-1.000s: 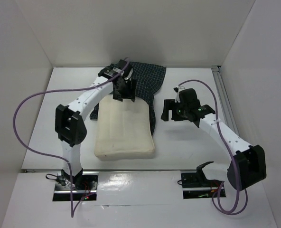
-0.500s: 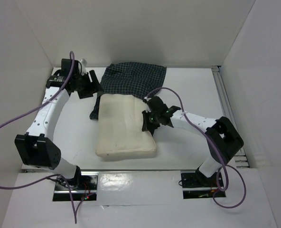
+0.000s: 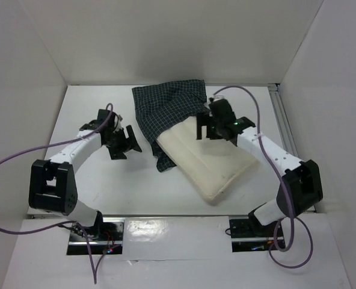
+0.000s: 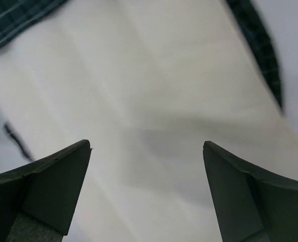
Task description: Put the pillow into the pillowcase
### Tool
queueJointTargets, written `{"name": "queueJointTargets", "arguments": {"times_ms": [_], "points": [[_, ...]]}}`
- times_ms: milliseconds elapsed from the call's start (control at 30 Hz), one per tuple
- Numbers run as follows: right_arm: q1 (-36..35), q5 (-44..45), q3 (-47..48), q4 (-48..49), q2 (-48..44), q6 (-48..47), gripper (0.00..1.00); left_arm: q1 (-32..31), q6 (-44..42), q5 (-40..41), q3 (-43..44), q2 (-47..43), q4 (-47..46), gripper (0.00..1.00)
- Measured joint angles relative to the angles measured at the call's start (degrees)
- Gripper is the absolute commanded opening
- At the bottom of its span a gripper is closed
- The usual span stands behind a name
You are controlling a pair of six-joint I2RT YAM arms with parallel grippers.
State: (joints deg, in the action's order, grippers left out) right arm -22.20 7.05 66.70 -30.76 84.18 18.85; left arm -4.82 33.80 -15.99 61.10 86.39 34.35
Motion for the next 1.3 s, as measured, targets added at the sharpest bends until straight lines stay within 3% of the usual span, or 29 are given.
{"name": "queueJointTargets", "arguments": {"times_ms": [233, 333, 567, 700, 800, 833, 967, 1000, 1067, 1100, 1300], "points": [[-20.06, 2.43, 1.42, 1.09, -0.07, -5.22, 1.0, -13.07, 4.46, -0.76, -11.02, -1.25, -13.16, 0.86], [-22.23, 2.84, 1.42, 1.11, 0.59, -6.19, 1.0, -16.63, 6.97, -0.68, -14.69, -1.46, -18.67, 0.84], [-21.33, 2.99, 1.38, 1.03, 2.1, -6.34, 1.0, -17.25, 10.64, 0.92, -18.05, 3.26, -32.2, 0.78], [-21.29, 2.38, 1.42, 0.9, 2.34, -6.51, 1.0, -19.47, 12.39, 0.74, -17.9, 6.4, -39.69, 0.61], [-21.79, 2.89, 2.36, 0.52, 4.37, -6.47, 1.0, -21.16, 13.79, 1.77, -18.45, 7.45, -42.32, 0.07], [-22.14, 3.32, 2.89, 0.5, 5.51, -6.43, 1.0, -21.51, 14.34, 2.01, -18.95, 7.52, -42.66, 0.0], [-24.55, 4.37, 4.81, 0.61, 11.13, -6.16, 0.99, -21.75, 14.78, 2.84, -20.39, 7.45, -43.17, 0.0], [-24.94, 4.59, 5.03, 0.68, 12.59, -6.05, 0.9, -21.75, 14.88, 3.15, -20.81, 7.17, -43.67, 0.0], [-25.64, 5.84, 5.57, 0.72, 15.65, -6.21, 0.22, -21.7, 15.67, 3.3, -22.16, 6.03, -44.57, 0.0], [-25.64, 7.23, 6.27, 0.28, 17.31, -6.01, 0.0, -21.68, 15.96, 3.28, -23.15, 5.14, -45.29, 0.0], [-23.23, 7.82, 17.57, -4.55, 22.23, -3.21, 0.0, -22.1, 15.8, -0.87, -25.31, -0.28, -47.69, 0.0]]}}
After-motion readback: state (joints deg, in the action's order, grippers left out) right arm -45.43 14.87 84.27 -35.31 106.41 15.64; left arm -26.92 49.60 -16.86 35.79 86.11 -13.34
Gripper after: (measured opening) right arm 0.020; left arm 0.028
